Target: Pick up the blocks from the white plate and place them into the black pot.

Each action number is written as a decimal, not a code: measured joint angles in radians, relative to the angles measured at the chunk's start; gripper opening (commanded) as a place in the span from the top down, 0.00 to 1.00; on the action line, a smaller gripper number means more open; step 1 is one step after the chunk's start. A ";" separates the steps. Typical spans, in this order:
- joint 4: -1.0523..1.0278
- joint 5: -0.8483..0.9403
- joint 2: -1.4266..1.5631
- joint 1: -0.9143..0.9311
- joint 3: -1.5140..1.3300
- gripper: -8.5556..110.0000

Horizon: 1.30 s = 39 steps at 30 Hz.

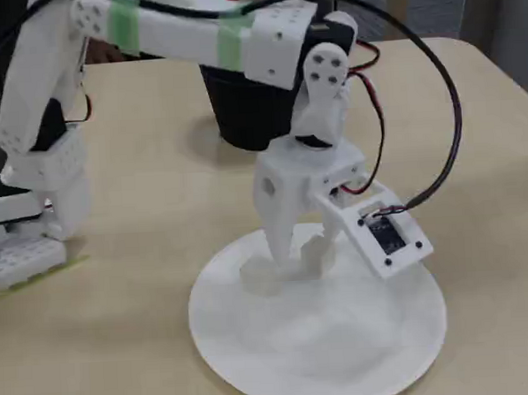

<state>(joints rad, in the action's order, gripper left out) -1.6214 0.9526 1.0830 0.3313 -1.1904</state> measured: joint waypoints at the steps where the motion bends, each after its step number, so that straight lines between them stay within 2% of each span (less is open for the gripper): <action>1: 0.005 0.000 -0.005 -0.002 0.000 0.72; 5: 0.006 0.000 -0.034 -0.011 0.034 0.77; 11: 0.006 -0.014 -0.058 -0.017 0.091 0.95; 21: 0.006 -0.043 -0.061 -0.026 0.127 0.95; 28: 0.012 -0.209 0.097 -0.049 0.189 0.95; 32: 0.060 -0.345 0.305 -0.169 0.192 0.95; 39: 0.092 -0.598 0.511 -0.523 0.196 0.95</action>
<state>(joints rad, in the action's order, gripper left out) -1.5294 0.3543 1.5938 -0.1917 -0.9940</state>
